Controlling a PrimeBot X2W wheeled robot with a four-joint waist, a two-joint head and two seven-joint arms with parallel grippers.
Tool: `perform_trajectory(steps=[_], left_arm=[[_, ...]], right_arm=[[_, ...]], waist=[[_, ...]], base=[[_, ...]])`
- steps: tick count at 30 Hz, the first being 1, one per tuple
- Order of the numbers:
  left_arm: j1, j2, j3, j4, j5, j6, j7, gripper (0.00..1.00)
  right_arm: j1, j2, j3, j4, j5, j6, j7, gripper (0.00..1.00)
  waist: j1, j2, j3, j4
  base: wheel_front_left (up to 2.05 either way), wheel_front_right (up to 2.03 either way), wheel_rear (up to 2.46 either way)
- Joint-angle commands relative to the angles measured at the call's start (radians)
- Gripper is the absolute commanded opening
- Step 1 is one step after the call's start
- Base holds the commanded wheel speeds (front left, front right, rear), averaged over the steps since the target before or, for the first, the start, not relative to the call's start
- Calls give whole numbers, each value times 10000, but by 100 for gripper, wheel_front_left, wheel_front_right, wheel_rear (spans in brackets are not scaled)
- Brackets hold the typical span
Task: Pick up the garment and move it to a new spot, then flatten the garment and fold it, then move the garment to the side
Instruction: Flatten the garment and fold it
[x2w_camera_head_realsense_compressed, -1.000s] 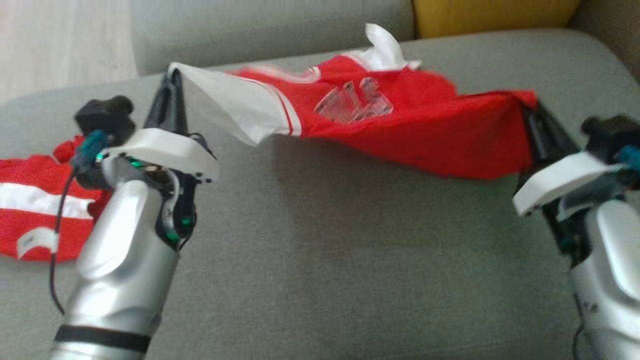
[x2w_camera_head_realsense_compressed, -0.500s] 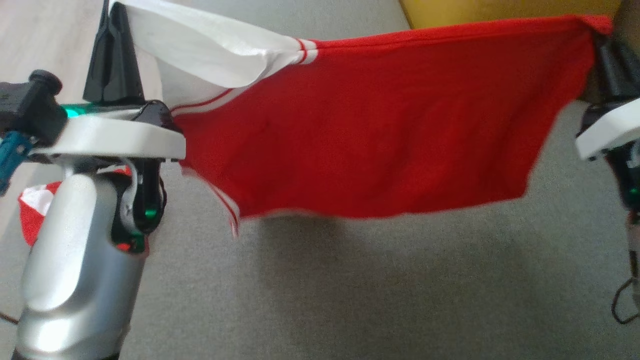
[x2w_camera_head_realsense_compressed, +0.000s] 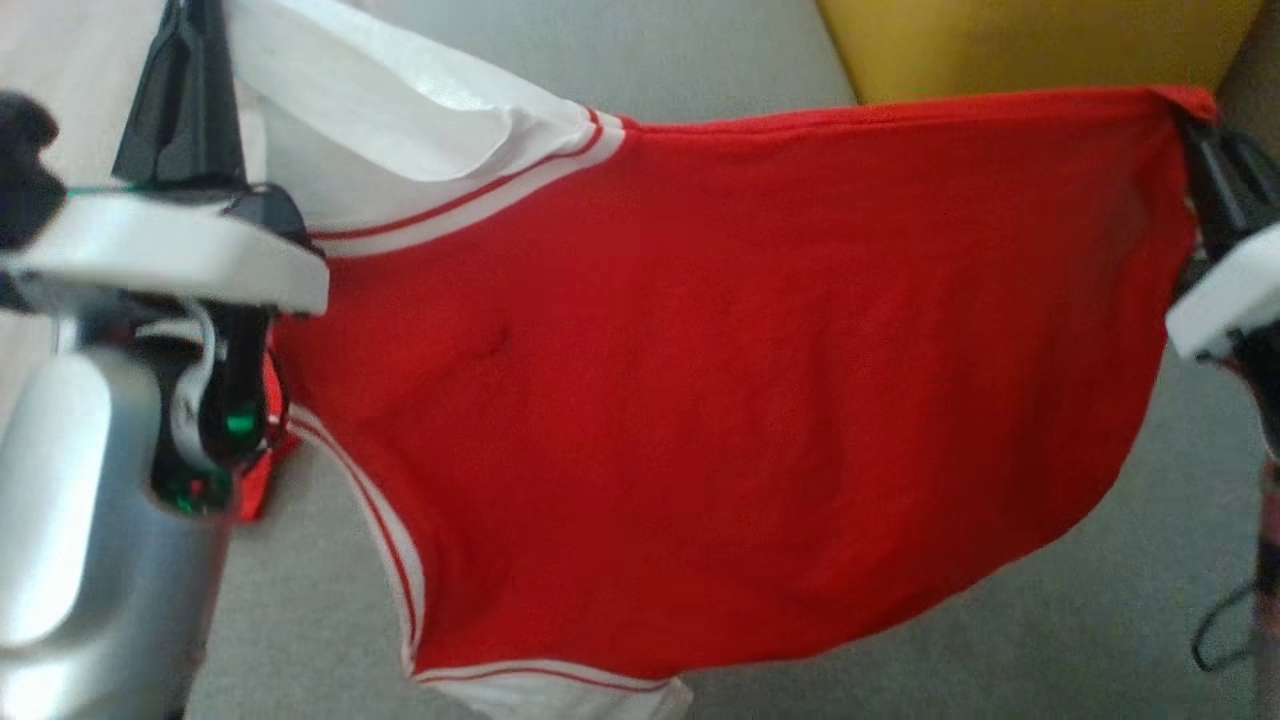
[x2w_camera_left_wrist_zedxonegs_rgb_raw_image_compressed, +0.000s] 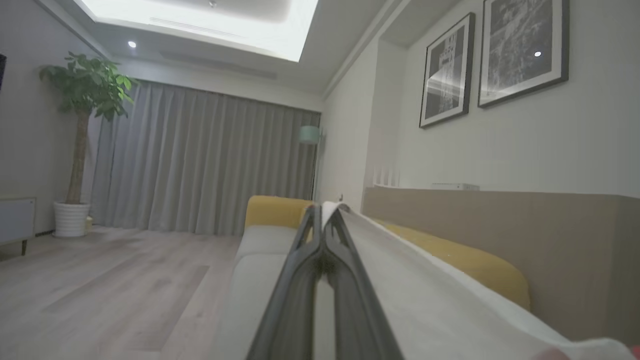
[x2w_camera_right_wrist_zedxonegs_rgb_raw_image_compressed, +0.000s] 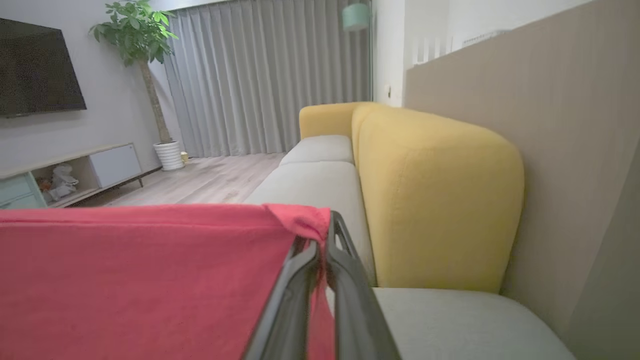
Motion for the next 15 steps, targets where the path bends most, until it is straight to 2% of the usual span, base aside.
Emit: perform_trajectory(steps=[1,6,9,11,12,15], left_arm=[[-994,366,402,43,-138,-94,187,0],[-2623,493,370,1872,-539,-728,669,0],[-4054,564,370,3228,-506,-1061,641,0],[-5020,511,372,4157,-435,-1207,440,0],[-5951,405,412,5001,-375,-1316,89,0],[-7164,256,404,5946,-233,-1557,-658,0]], right_arm=[[-919,104,128,-171,215,-9,217,0],[-2767,533,93,1340,664,-9,861,0],[-4450,775,-100,2600,895,-9,753,0],[-5618,841,-204,3502,894,-9,356,0],[-6704,759,-145,4324,764,-9,-328,0],[-8094,836,-336,5370,852,-9,-1837,0]], waist=[[1,0,499,-120],[1,0,1622,-236],[1,0,2297,-270],[1,0,2630,-259],[1,0,2936,-216],[1,0,3355,-117]], base=[[0,0,0],[0,0,0],[0,0,0],[0,0,0],[0,0,0],[0,0,0]])
